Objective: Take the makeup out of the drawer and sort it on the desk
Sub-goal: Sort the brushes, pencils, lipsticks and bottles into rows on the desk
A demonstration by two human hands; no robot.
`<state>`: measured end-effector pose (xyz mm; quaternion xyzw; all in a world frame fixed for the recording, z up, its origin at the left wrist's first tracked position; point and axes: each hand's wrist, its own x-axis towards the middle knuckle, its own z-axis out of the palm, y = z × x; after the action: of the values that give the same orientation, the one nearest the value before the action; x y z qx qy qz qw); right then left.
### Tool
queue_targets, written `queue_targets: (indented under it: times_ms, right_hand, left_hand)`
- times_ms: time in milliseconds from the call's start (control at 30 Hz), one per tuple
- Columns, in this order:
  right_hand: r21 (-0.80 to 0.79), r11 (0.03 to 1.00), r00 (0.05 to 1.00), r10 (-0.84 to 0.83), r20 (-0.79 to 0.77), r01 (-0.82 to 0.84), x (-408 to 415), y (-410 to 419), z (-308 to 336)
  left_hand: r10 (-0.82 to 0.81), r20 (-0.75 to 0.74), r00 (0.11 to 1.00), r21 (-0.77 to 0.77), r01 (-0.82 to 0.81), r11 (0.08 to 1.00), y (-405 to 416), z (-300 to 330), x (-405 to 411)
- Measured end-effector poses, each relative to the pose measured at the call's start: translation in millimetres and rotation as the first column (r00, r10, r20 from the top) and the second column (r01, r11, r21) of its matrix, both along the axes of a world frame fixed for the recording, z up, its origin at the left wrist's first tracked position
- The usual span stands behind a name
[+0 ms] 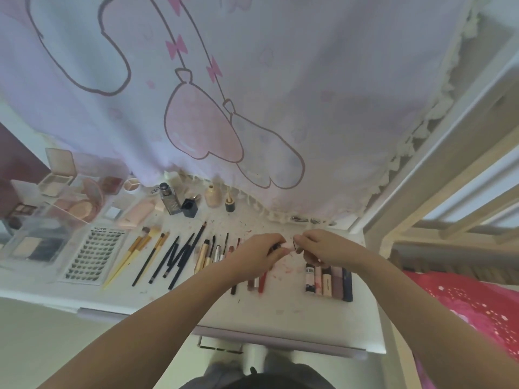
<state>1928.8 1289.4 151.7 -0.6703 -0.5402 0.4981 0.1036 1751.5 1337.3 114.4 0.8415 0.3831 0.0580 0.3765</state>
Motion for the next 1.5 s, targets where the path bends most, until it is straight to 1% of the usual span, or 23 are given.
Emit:
queue_targets:
  times_ms: [33, 100, 167, 233, 300, 367, 433, 500, 567, 600, 667, 767, 833, 900, 967, 1000, 1033, 1100, 1167, 1267, 1333, 1400, 1500]
  right_hand:
    - [0.027, 1.0, 1.0, 0.01, 0.001, -0.01, 0, -1, 0]
    - [0.053, 0.999, 0.999, -0.01, -0.047, 0.012, 3, -3, 2]
    - [0.021, 0.995, 0.992, -0.091, -0.083, 0.093, 4, -4, 5]
    - [-0.026, 0.987, 0.984, -0.163, -0.069, 0.161, 3, -4, 5]
    - [-0.007, 0.987, 0.984, -0.164, -0.076, 0.164, 4, -6, 2]
    - [0.005, 0.984, 0.972, -0.177, -0.152, 0.18, 7, -8, 2]
    - [-0.035, 0.973, 0.949, -0.23, -0.216, 0.228, 9, -9, 5]
    - [-0.082, 0.961, 0.943, -0.275, -0.187, 0.264, 8, -9, 7]
    - [-0.054, 0.971, 0.966, -0.239, -0.1, 0.235, 8, -8, 5]
    - [-0.036, 0.977, 0.973, -0.21, -0.091, 0.208, 10, -8, 3]
    - [-0.019, 0.985, 0.978, -0.175, -0.109, 0.174, 16, -9, 1]
    - [-0.027, 0.979, 0.971, -0.202, -0.126, 0.2, 33, -9, 1]
    - [-0.056, 0.963, 0.949, -0.269, -0.163, 0.264, 45, -9, -3]
    - [-0.097, 0.945, 0.914, -0.328, -0.239, 0.313, 52, -11, -10]
    - [-0.118, 0.931, 0.87, -0.364, -0.333, 0.345, 52, -14, -23]
    - [-0.105, 0.925, 0.857, -0.377, -0.351, 0.364, 50, -14, -32]
    - [-0.064, 0.922, 0.864, -0.381, -0.33, 0.382, 47, -14, -41]
    - [0.069, 0.923, 0.914, -0.36, -0.185, 0.378, 40, -14, -59]
    - [0.178, 0.925, 0.942, -0.334, -0.039, 0.336, 33, -11, -73]
    - [0.319, 0.911, 0.948, -0.305, 0.096, 0.261, 27, 0, -93]
    - [0.356, 0.91, 0.95, -0.279, 0.142, 0.214, 26, 10, -105]
    - [0.349, 0.921, 0.953, -0.245, 0.177, 0.172, 26, 20, -115]
    - [0.366, 0.926, 0.943, -0.202, 0.263, 0.096, 28, 28, -125]
  left_hand:
    - [-0.01, -0.008, 1.0, 0.009, 0.01, 1.0, 1, 0, 0]
    - [-0.02, -0.018, 1.0, 0.022, 0.02, 1.0, 4, 0, -1]
    - [-0.03, -0.014, 0.999, 0.03, 0.03, 0.999, 5, 0, -1]
    - [-0.04, -0.001, 0.999, 0.04, 0.04, 0.998, 5, 0, -1]
    - [-0.05, -0.002, 0.999, 0.052, 0.05, 0.997, 6, -1, 0]
    - [-0.052, -0.011, 0.999, 0.05, 0.053, 0.997, 7, -2, 1]
    - [-0.056, -0.009, 0.998, 0.047, 0.056, 0.997, 7, -2, 2]
    - [-0.062, -0.003, 0.998, 0.044, 0.062, 0.997, 6, -2, 3]
    - [-0.07, 0.002, 0.998, 0.029, 0.07, 0.997, 6, -2, 3]
    - [-0.08, -0.009, 0.997, 0.019, 0.081, 0.997, 6, -2, 3]
    - [-0.105, -0.058, 0.993, -0.014, 0.104, 0.994, 7, -3, 3]
    - [-0.109, -0.126, 0.986, -0.068, 0.101, 0.993, 12, -7, -3]
    - [-0.08, -0.161, 0.984, -0.088, 0.066, 0.994, 16, -13, -7]
    - [-0.035, -0.176, 0.984, -0.108, 0.016, 0.994, 16, -19, -8]
    - [-0.004, -0.153, 0.988, -0.129, -0.016, 0.992, 14, -23, -3]
    - [0.015, -0.129, 0.992, -0.133, -0.032, 0.991, 12, -25, 2]
    - [0.044, -0.094, 0.995, -0.139, -0.057, 0.989, 12, -29, 7]
    - [0.128, -0.035, 0.991, -0.137, -0.131, 0.982, 13, -39, 17]
    - [0.196, -0.036, 0.98, -0.028, -0.197, 0.98, 19, -53, 28]
    - [0.231, -0.09, 0.969, 0.149, -0.216, 0.965, 27, -71, 44]
    - [0.231, -0.126, 0.965, 0.213, -0.202, 0.956, 32, -80, 54]
    - [0.236, -0.161, 0.958, 0.28, -0.185, 0.942, 37, -88, 61]
    - [0.238, -0.209, 0.949, 0.322, -0.163, 0.933, 43, -96, 68]
